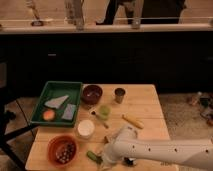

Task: Place pepper in purple bowl

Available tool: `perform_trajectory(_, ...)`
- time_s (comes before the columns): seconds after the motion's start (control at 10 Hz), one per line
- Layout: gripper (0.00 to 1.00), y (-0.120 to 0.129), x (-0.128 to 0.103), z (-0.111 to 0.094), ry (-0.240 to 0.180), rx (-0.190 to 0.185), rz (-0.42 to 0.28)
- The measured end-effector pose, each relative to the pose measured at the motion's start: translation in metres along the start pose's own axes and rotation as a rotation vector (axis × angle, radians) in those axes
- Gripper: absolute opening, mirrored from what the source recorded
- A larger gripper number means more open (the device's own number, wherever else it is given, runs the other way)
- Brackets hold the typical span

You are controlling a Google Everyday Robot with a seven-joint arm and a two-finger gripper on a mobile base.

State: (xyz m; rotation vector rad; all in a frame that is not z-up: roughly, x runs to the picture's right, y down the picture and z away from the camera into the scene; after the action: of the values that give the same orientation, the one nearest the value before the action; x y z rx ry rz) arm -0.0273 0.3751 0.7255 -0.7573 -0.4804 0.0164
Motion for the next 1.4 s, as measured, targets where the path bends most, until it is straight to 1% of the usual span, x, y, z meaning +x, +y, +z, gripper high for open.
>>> perform_trajectory(0.3, 0.03, 0.000, 0.000, 0.001, 0.003, -0.009, -0.005)
perform_trajectory(0.4, 0.00, 0.000, 0.000, 0.001, 0.004, -0.009, -0.005)
perform_trajectory(0.7, 0.00, 0.002, 0.001, 0.001, -0.001, -0.006, -0.025)
perform_trajectory(0.9, 0.00, 0.002, 0.003, -0.003, 0.002, 0.002, -0.035)
perform_trajectory(1.2, 0.00, 0.000, 0.003, -0.017, 0.004, 0.034, -0.049)
perform_trajectory(1.4, 0.00, -0.003, 0.005, -0.036, 0.009, 0.063, -0.059)
